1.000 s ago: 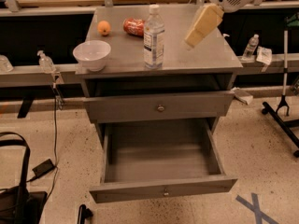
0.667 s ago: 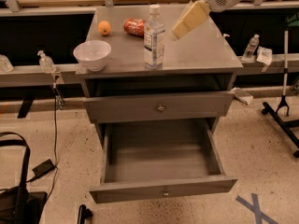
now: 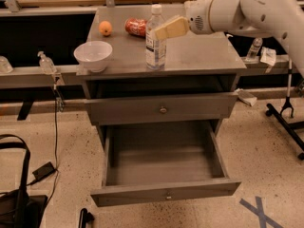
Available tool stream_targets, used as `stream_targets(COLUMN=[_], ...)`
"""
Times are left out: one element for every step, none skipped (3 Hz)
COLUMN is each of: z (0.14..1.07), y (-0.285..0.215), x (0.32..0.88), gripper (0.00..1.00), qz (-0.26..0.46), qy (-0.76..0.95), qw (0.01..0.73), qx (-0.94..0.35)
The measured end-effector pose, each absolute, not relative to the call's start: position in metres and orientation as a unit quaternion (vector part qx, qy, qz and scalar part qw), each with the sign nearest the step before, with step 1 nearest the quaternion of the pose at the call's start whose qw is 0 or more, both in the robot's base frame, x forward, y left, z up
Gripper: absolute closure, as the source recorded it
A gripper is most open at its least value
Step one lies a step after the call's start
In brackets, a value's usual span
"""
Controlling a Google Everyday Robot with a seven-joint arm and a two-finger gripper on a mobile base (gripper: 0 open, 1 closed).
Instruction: Place blue plastic bottle into middle drawer
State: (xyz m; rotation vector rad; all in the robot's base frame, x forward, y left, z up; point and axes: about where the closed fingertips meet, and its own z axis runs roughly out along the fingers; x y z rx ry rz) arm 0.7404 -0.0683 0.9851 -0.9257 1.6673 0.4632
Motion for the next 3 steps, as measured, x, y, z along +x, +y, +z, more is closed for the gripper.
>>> stream_targets(z=[0.974, 0.955, 0.941], y=[-0.061, -0.052, -0.042], x=[0.755, 0.775, 0.787], gripper=[0.00, 0.16, 0.39], qz=[0.210, 0.223, 0.234], qy=[0.702, 0.710, 0.718], qw=[0.570, 0.566, 0.557], qx=[-0.371, -0.355, -0.347])
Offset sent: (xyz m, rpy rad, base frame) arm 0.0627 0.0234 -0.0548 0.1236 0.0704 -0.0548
